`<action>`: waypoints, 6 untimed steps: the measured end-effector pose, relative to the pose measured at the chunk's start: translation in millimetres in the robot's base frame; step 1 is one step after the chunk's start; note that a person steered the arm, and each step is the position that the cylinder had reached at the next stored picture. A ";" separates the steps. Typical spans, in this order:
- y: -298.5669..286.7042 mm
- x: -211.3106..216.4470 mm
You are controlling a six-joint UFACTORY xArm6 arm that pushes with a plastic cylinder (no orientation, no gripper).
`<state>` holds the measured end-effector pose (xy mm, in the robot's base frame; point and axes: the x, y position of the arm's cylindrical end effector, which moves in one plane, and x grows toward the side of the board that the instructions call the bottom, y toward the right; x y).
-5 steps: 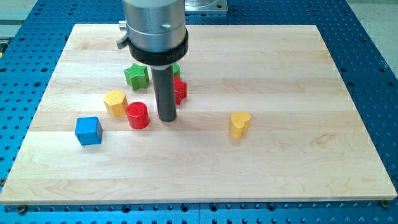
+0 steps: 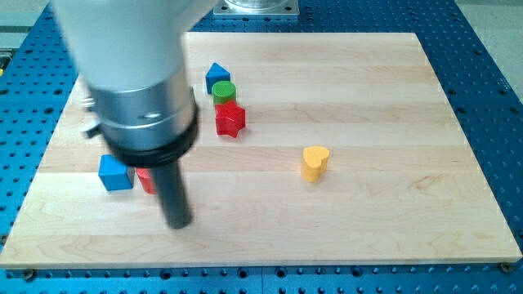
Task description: Move the red circle to the bottom right of the hexagon
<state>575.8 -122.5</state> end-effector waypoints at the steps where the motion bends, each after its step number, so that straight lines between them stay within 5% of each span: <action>1: -41.8 -8.8; 6: 0.6 -42.9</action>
